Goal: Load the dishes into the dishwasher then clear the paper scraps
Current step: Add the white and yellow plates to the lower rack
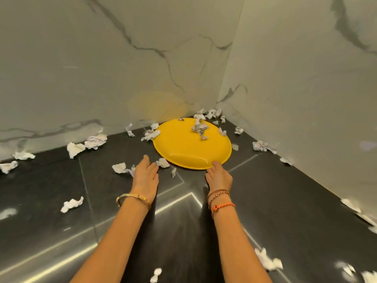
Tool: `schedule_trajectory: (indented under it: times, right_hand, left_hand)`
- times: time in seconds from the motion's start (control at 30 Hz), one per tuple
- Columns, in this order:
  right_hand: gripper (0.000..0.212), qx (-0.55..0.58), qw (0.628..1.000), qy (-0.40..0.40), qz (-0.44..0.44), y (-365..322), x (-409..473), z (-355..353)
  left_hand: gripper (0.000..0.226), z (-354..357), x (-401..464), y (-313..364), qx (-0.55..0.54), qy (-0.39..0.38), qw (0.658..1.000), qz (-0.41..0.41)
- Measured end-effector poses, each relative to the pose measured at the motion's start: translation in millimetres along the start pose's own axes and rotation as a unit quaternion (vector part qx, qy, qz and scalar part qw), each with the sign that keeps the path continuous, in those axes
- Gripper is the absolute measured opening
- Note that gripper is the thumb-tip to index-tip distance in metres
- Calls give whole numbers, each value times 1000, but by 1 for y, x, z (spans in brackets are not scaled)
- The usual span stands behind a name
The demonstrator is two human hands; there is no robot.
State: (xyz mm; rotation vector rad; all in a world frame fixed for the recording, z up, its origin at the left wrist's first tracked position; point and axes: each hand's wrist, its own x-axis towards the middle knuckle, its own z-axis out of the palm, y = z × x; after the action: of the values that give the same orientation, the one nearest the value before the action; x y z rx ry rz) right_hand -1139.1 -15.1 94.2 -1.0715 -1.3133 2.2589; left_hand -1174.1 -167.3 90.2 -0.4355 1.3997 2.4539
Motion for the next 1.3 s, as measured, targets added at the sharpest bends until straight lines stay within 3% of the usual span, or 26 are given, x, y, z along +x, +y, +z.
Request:
schedule_trajectory:
  times: [0.03,0.13,0.2,0.23,0.3,0.37,0.47,0.53,0.63,0.87,1.0,1.07,1.13,1.27,1.3]
  right_hand:
    - [16,-38,999,14,-10,-1,12,1]
    - [21,-87,996,1,-16,2,38,-10]
    - [64,-56,997,-46,-9,2,46,-16]
    - [70,-49,996,-74,-13,1,50,-16]
    - [46,-75,990,-113,-23,-3,60,-9]
    - [26,-88,992,-88,-30,-7,69,0]
    - [58,-81,996,-14,-36,-18,79,9]
    - [66,-86,995,28,-29,-27,87,11]
    - [73,27,1000,-13,4,-41,106,2]
    - [74,64,994,-76,-44,-48,115,-14]
    - [73,41,989,-79,-118,-43,112,-14]
    - [72,-3,985,-87,-148,-36,108,-12]
    - [71,-27,983,-81,-162,-30,105,-12]
    - [66,7,990,-62,-124,-36,96,-22]
    - [64,16,992,-68,-108,-38,91,-25]
  left_hand:
    - [48,5,13,4,-17,1,1000,0]
    - [48,21,42,20,-34,19,999,-15]
    - [50,30,54,25,-24,25,999,-34]
    - [50,34,58,26,-25,19,999,-43]
    - [49,38,64,26,-21,13,998,-56]
    - [46,44,70,23,-4,16,998,-61]
    - [42,53,80,18,20,20,999,-47]
    - [41,59,89,14,20,13,999,-40]
    - [42,67,101,3,21,5,999,-24]
    - [47,70,103,7,6,-26,997,-66]
    - [15,56,100,5,-29,-75,995,-65]
    - [25,53,95,1,-66,-130,989,-28]
    - [29,53,88,-3,-67,-137,988,17]
    - [58,54,66,-8,-53,-156,986,16]
    - [53,56,60,-7,-45,-162,986,20]
